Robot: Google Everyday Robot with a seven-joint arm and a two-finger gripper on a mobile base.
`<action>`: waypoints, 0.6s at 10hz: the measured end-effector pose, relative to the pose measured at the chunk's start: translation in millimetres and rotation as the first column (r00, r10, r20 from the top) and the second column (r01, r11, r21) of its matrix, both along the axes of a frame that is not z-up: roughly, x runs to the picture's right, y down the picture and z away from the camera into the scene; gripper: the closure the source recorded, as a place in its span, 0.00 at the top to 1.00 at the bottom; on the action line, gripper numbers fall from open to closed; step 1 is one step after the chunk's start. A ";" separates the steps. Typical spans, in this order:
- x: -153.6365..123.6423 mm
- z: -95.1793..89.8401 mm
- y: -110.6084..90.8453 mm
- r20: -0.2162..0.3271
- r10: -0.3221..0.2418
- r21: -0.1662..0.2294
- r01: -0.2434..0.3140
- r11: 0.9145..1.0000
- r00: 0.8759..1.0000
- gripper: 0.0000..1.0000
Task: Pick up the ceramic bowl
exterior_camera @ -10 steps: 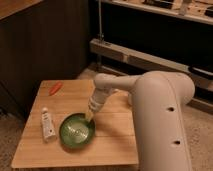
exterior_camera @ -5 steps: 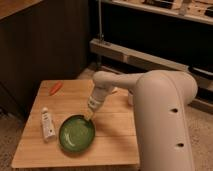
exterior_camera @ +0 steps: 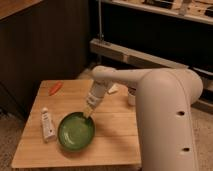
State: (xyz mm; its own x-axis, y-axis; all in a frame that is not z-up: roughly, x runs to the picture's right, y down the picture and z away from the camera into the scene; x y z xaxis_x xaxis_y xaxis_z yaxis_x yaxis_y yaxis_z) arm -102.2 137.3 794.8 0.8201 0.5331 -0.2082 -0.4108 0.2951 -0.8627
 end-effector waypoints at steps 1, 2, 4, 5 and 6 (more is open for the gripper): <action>0.5 -2.5 -2.5 0.002 -0.002 0.003 0.002 1.000 1.000 0.12; 0.2 -5.4 -4.9 0.005 -0.005 0.005 0.005 1.000 1.000 0.12; -0.7 -11.8 -9.6 0.011 -0.010 0.007 0.010 1.000 1.000 0.12; -0.4 -13.6 -11.2 0.014 -0.013 0.008 0.013 1.000 1.000 0.12; -0.3 -14.1 -12.0 0.016 -0.015 0.010 0.015 1.000 1.000 0.12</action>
State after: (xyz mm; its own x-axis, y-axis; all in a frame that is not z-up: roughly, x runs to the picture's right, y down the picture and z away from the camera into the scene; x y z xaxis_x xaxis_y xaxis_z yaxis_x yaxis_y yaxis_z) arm -102.5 125.3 780.7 0.8310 0.5228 -0.1898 -0.3924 0.3091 -0.8663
